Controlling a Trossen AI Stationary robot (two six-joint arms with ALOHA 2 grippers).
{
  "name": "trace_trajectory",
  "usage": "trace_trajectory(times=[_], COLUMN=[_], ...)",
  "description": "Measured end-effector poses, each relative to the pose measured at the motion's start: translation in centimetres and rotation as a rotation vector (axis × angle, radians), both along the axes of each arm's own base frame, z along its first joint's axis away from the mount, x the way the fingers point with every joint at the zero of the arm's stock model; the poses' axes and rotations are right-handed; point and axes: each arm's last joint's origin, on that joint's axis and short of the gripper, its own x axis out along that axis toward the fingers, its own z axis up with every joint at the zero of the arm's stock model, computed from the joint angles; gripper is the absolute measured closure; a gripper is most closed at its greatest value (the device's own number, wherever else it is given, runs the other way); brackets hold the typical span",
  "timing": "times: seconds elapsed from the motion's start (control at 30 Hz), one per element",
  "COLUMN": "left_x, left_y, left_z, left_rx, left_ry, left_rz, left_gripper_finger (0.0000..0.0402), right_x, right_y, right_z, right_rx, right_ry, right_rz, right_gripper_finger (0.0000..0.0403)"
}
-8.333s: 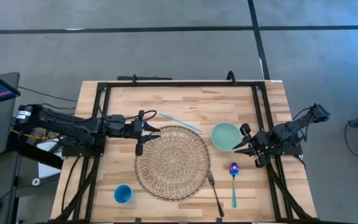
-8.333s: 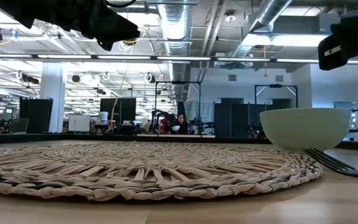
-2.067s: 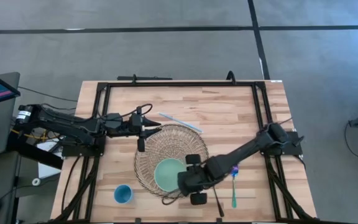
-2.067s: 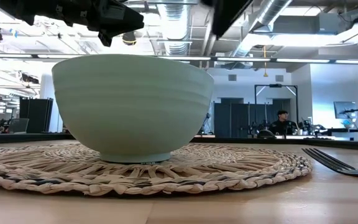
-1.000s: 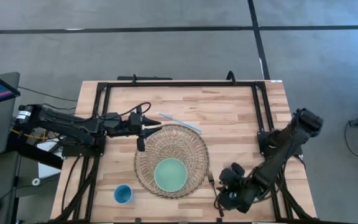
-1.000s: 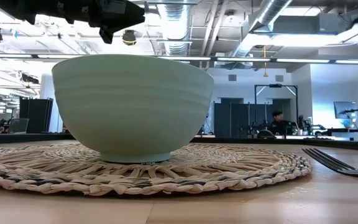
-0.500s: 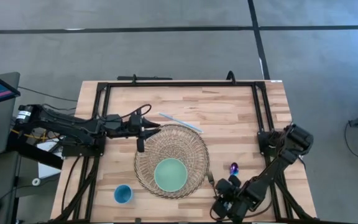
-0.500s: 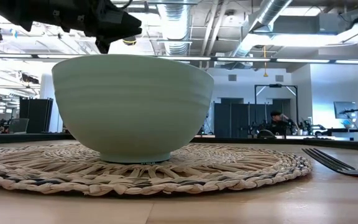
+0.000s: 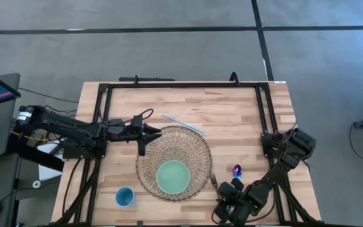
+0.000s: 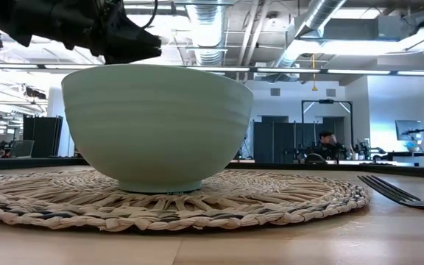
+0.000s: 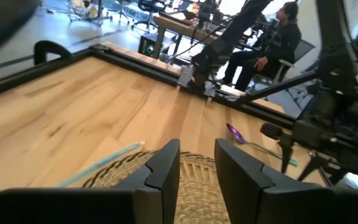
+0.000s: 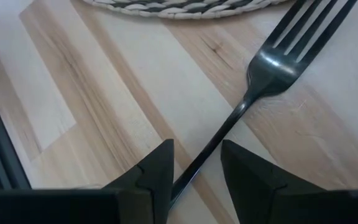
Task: Pick & Place Utensil
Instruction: Put the black fork into the blue bowl on the brown mat
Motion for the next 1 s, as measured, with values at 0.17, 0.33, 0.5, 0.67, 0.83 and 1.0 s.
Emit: trace_trajectory(times=[0.17,0.33,0.5,0.67,0.83,1.0], left_x=[-0.1,-0.2,-0.2,-0.2,-0.3,-0.7], left_y=[-0.8,-1.2,-1.2,-1.2,-1.9,-4.0], left_z=[0.0,0.0,0.1,0.1,0.1,0.0], left_rx=[0.000,0.007,0.007,0.006,-0.015,-0.007], left_ry=[-0.001,-0.004,-0.007,-0.010,-0.013,-0.002], left_rz=[-0.046,-0.067,-0.066,-0.067,-0.174,-0.487], left_gripper_finger=[0.0300,0.0300,0.0300,0.0300,0.0300,0.0300], right_x=[0.7,1.3,1.5,1.6,1.4,1.4], right_y=[-0.7,-1.3,-1.8,-2.0,-3.1,-4.4], right_z=[0.0,-0.1,-0.2,0.4,2.5,6.1], right_rx=[0.029,0.063,0.076,0.085,0.126,0.173], right_ry=[0.021,0.067,0.119,0.140,0.153,0.090], right_rz=[-0.039,-0.065,-0.064,-0.016,-0.009,-0.007], right_gripper_finger=[0.0277,0.0325,0.0393,0.0387,0.0397,0.0400])
